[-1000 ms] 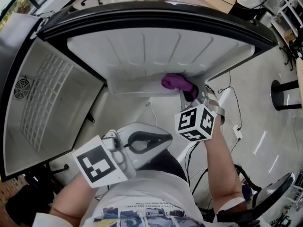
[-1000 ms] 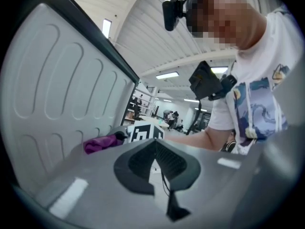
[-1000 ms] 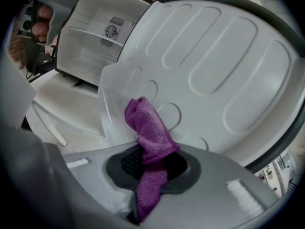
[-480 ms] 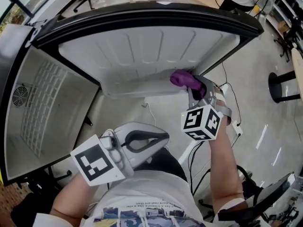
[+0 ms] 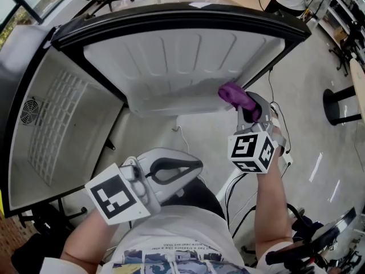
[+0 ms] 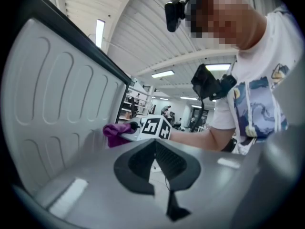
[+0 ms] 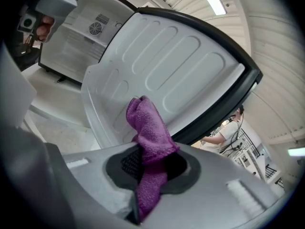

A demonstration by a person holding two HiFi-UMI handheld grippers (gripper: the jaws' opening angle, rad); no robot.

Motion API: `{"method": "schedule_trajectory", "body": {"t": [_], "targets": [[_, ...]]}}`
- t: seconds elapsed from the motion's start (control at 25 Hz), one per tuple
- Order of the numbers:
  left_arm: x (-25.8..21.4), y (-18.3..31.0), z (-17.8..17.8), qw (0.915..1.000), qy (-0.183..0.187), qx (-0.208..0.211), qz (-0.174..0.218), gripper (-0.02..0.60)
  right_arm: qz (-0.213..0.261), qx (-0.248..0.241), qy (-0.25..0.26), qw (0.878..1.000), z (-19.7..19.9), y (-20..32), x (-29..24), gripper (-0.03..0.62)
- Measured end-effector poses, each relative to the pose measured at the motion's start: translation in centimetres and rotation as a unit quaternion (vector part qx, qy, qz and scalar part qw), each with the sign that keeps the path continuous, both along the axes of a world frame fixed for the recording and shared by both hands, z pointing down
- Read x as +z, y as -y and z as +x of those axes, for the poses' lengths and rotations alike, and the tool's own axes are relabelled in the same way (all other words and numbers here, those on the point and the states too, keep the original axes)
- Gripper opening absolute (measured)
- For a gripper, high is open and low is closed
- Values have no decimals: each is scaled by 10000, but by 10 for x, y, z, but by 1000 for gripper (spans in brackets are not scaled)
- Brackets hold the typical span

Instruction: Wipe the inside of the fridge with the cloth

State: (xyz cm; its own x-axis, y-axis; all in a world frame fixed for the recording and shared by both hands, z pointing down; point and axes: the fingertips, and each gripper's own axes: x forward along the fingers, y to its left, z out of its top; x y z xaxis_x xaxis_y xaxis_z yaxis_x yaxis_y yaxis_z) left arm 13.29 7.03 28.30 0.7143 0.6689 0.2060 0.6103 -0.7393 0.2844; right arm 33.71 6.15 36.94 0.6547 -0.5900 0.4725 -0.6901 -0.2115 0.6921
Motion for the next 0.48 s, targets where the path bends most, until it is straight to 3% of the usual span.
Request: {"method": "schedule_trajectory", "body": {"t": [0.28, 0.48], "targets": [[-9, 2, -27, 9999, -113, -112, 53, 6, 323, 210, -40, 9993, -25, -14, -24, 55], [-11, 1, -50, 9995, -198, -243, 95, 6, 602, -134, 463, 9970, -70, -6, -23, 55]]}}
